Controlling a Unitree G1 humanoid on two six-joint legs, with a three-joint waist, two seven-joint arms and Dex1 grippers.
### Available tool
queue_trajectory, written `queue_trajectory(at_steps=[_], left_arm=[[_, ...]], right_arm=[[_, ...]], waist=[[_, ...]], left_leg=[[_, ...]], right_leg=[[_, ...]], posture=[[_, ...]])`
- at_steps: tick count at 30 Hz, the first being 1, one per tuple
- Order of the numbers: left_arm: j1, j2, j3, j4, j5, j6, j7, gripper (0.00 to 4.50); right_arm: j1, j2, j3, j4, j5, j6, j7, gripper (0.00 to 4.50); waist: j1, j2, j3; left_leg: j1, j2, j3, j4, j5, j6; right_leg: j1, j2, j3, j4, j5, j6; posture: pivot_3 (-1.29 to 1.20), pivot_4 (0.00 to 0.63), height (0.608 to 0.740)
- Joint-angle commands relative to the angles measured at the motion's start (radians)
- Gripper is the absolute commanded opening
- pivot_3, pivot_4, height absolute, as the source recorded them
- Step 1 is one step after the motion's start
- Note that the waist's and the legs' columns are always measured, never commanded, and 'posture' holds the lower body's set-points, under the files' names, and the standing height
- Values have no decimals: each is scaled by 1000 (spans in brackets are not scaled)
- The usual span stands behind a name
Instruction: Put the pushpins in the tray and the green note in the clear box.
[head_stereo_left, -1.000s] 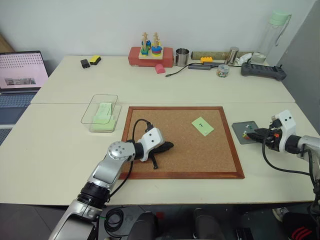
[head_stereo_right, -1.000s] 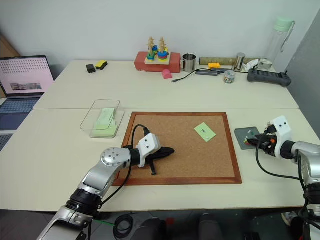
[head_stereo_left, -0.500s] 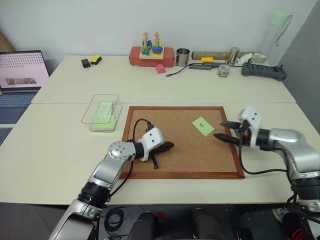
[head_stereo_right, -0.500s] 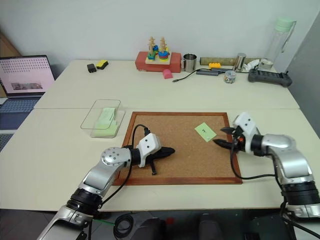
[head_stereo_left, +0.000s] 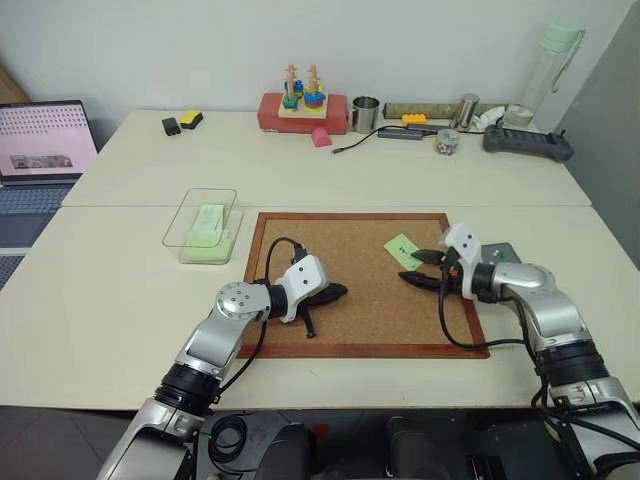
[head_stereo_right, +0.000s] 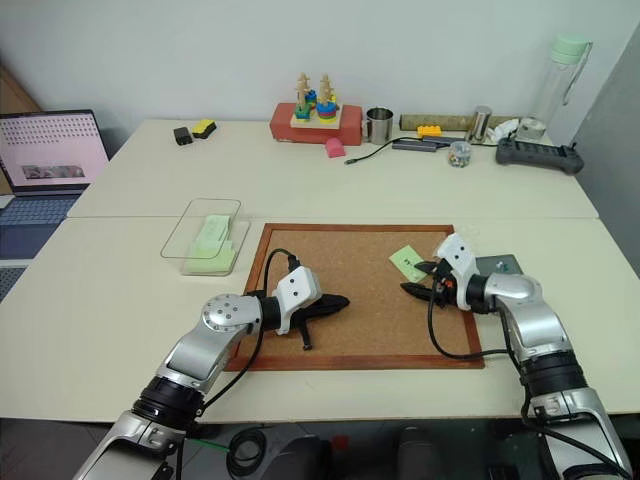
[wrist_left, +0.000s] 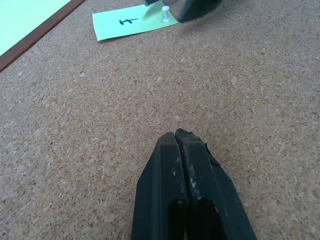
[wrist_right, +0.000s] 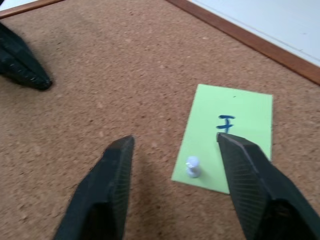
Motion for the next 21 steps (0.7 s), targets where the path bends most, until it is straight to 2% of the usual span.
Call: queue_trajectory(at_steps=[1, 4, 10, 21], left_arm=[[13, 12, -8, 1, 21, 15, 1, 0], [16, 16, -6, -1, 20, 15, 0, 0], [16, 16, -2, -1, 17, 17, 1, 0], [1, -16, 42, -2, -22, 83, 48, 0]], right_arm=[[-23, 1, -19, 28, -5, -44, 9, 1698], [-20, -1, -16, 39, -6, -56, 14, 1033], [-8, -3, -5, 30, -11, -62, 27, 96], [-7, -20, -40, -96, 37, -30, 40, 19]], waist=[[0, 0, 0], [0, 0, 0], [0, 0, 0], [-1, 0, 0]], left_leg=[[0, 0, 0, 0, 0, 0], [0, 0, 0, 0, 0, 0], [0, 0, 0, 0, 0, 0], [0, 0, 0, 0, 0, 0]], right_leg=[[0, 0, 0, 0, 0, 0], [0, 0, 0, 0, 0, 0], [0, 0, 0, 0, 0, 0], [0, 0, 0, 0, 0, 0]], posture=[[0, 150, 740], [0, 150, 740], [0, 150, 740], [0, 150, 740]])
